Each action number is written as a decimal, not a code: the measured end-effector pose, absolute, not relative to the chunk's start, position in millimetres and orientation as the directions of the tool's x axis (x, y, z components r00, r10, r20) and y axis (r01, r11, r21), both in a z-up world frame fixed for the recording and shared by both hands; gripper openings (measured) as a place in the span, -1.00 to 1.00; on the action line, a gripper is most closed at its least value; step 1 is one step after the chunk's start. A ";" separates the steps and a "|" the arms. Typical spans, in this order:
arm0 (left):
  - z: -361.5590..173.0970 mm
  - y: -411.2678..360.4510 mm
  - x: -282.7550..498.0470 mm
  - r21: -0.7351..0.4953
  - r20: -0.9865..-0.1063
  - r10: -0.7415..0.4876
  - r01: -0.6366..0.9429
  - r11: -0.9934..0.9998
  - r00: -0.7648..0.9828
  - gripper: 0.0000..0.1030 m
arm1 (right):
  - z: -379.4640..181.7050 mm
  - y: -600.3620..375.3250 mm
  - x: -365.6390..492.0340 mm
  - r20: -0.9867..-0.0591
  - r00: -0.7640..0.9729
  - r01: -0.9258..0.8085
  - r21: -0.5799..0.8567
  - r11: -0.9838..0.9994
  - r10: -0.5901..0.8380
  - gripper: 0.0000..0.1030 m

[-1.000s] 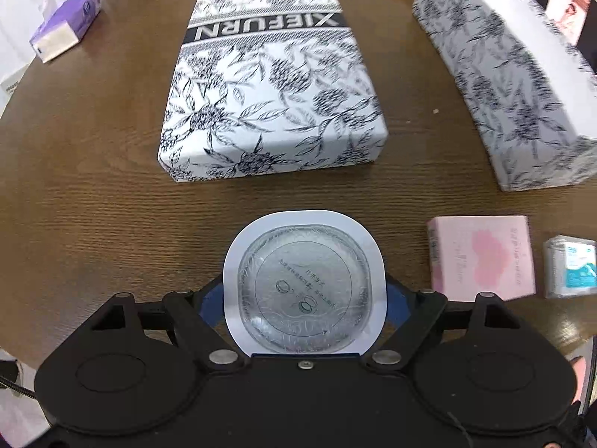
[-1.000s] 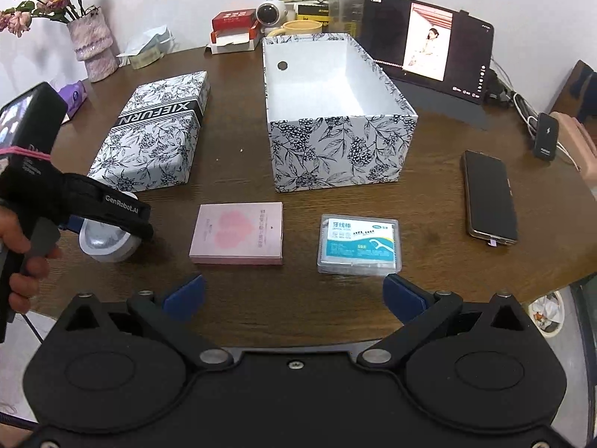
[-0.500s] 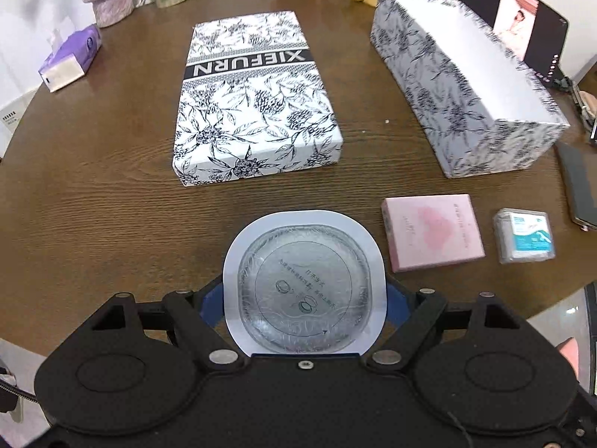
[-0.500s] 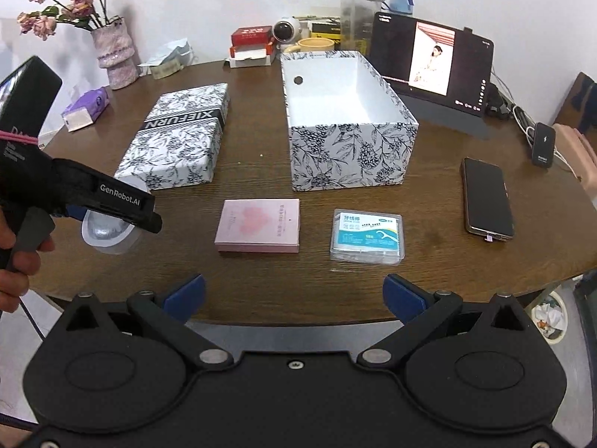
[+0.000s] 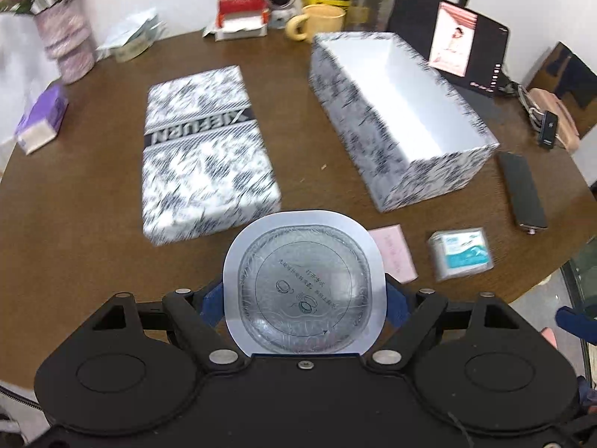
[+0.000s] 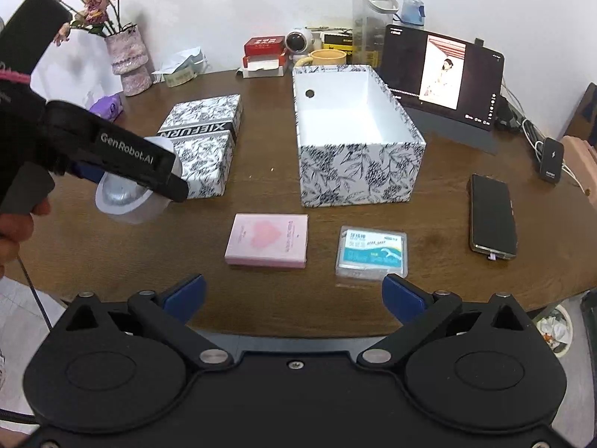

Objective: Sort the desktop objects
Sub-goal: 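Lift the round container with the left gripper and carry it over the open floral box, then lower the round container into the open box and open the left gripper, then withdraw the left gripper from the box and move the right gripper toward the pink palette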

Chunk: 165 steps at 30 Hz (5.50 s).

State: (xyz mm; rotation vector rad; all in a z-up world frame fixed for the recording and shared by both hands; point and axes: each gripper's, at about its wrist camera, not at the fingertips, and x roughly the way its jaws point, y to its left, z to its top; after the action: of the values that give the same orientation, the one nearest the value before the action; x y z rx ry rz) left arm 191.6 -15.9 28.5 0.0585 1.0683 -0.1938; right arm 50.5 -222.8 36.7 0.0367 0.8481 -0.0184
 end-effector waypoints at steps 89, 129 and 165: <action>-94.3 -212.5 522.7 0.247 -0.909 0.073 0.387 0.888 0.411 0.56 | -18.1 -350.9 329.7 -0.883 0.319 -0.302 0.251 0.920 0.345 1.00; -68.5 -206.9 517.8 0.256 -0.880 0.073 0.340 0.905 0.470 0.75 | -26.9 -337.3 332.4 -0.872 0.290 -0.311 0.305 0.900 0.395 1.00; 52.6 -114.6 361.0 0.033 -0.805 -0.042 0.116 0.993 0.592 1.00 | -11.0 -300.1 278.7 -0.863 0.360 -0.370 0.217 0.903 0.355 1.00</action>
State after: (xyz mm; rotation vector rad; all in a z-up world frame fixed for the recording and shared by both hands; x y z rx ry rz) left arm 361.0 -114.6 52.6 0.0847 0.9333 -0.0920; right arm 278.7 -300.1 -11.0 -0.0161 1.1085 0.4673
